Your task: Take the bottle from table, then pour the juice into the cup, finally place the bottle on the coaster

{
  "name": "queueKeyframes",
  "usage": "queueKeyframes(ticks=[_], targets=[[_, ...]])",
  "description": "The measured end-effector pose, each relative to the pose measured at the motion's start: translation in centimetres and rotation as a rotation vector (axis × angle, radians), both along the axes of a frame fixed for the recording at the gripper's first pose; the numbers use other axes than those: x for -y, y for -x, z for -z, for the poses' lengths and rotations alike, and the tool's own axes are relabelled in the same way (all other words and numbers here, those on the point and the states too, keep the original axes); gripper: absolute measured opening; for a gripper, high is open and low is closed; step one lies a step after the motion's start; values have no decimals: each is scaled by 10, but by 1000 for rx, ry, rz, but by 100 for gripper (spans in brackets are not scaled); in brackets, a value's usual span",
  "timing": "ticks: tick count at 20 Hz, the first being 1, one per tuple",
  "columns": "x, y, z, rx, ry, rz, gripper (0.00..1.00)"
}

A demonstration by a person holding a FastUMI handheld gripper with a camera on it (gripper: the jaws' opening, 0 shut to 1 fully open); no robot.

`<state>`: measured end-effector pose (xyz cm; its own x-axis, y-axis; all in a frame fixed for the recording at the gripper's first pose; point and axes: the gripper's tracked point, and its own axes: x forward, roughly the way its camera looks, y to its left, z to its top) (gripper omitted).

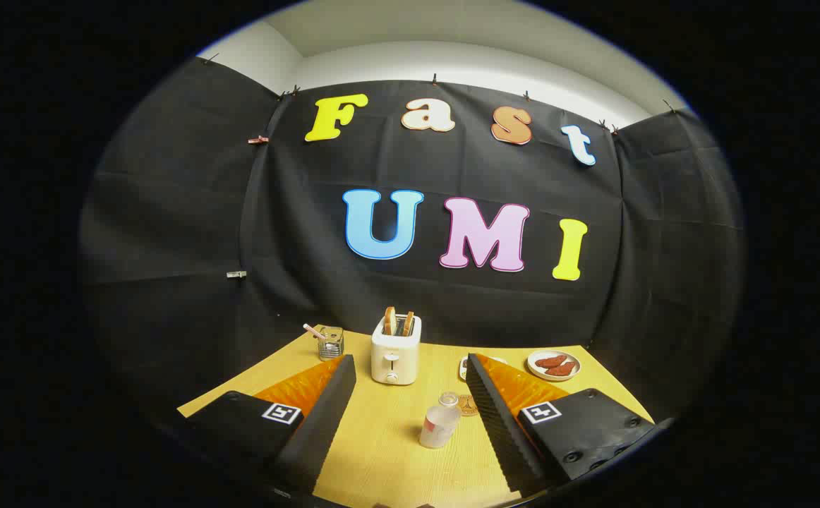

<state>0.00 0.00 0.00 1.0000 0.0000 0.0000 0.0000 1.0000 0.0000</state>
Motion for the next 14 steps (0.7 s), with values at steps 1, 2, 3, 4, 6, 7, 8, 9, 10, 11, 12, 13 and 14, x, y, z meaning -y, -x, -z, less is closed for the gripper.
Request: queueKeyframes(ticks=[1, 2, 3, 4, 6, 7, 8, 9, 10, 11, 12, 13, 14], targets=[[-1, 3, 1, -1, -2, -2, 97], [-2, 5, 1, -2, -5, -5, 97], [-5, 7, 1, -3, -7, -12, 97], [-7, 7, 1, -3, -7, -20, 97], [-11, 9, 1, -2, -5, -33, 97], [-12, 10, 2, -4, -4, -40, 97], [-13, 9, 2, -6, -2, -45, 97], [-14, 10, 3, -8, 1, -48, 97], [-15, 11, 5, -11, 2, -52, 97], [-16, 12, 7, -13, 2, -53, 97], [-17, 12, 6, -14, 1, -56, 97], [-18, 13, 8, -16, 0, -58, 97], [-17, 11, 7, -17, -1, -57, 97]])
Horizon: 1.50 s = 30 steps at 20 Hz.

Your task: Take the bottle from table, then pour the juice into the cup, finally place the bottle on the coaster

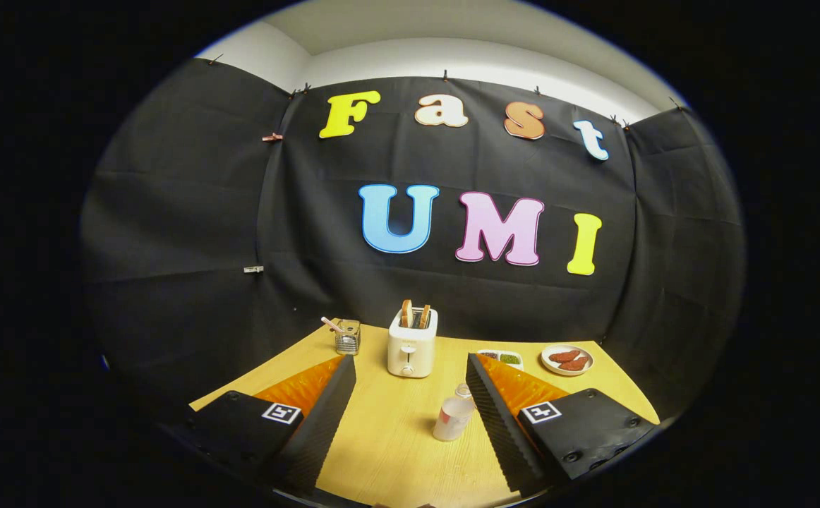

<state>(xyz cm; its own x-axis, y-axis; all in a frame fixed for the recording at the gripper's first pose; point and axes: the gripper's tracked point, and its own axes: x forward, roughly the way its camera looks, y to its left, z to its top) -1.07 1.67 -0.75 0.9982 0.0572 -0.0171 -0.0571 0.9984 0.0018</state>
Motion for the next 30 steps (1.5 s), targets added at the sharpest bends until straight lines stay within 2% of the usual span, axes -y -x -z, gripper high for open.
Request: queueKeyframes(ticks=[15, 21, 30], targets=[[-4, -13, 29, -30, -42, 37, 97], [8, -40, 59, -67, -124, 137, 97], [37, -94, 126, -116, -120, 304, 97]])
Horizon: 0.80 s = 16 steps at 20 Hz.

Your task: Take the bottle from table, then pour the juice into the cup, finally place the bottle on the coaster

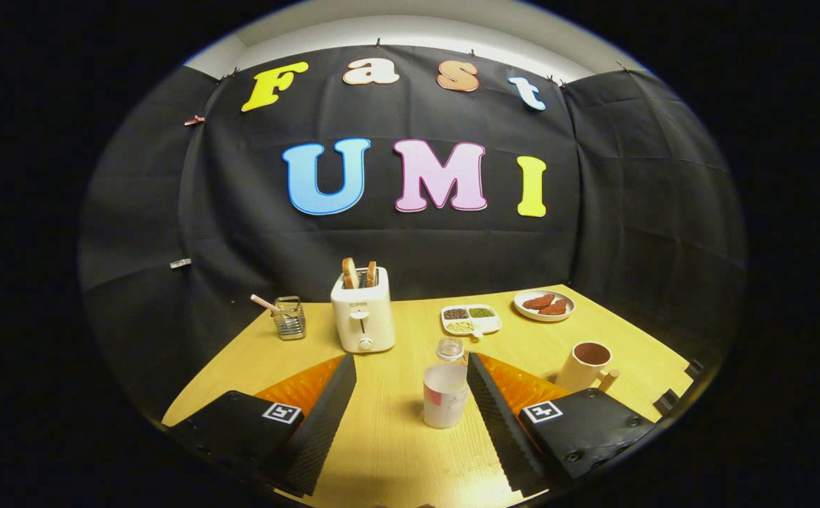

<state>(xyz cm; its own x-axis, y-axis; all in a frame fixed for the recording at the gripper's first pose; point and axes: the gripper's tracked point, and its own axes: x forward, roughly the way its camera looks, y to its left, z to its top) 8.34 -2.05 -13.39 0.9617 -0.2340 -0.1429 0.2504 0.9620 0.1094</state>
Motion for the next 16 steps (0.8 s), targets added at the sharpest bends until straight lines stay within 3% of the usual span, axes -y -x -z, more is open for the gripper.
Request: queueKeyframes(ticks=[8, 16], targets=[[23, -35, 63, -52, 27, 104, 97], [46, -79, 114, -83, 93, 113, 97]])
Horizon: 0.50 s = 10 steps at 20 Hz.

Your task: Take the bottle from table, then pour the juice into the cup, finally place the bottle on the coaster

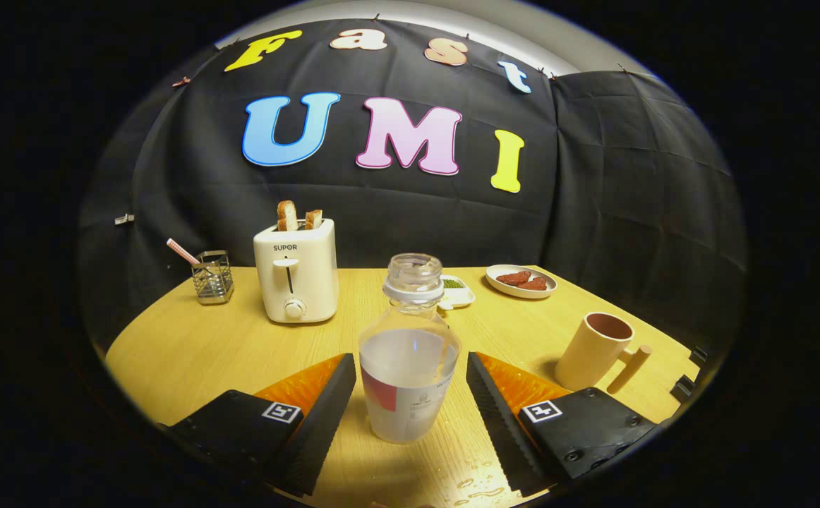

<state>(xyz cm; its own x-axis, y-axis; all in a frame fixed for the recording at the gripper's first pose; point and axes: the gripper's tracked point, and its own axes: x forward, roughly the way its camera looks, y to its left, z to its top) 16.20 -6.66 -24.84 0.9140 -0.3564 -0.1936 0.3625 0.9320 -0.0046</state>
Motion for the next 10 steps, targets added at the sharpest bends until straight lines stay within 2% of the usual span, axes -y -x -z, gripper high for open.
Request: queueKeyframes(ticks=[5, 6, 7, 10], targets=[[3, -16, 11, -10, 42, -19, 96], [5, -20, 15, -22, 34, -15, 93], [5, -24, 17, -19, 15, -22, 85], [-1, -26, 14, -9, -10, -58, 80]])
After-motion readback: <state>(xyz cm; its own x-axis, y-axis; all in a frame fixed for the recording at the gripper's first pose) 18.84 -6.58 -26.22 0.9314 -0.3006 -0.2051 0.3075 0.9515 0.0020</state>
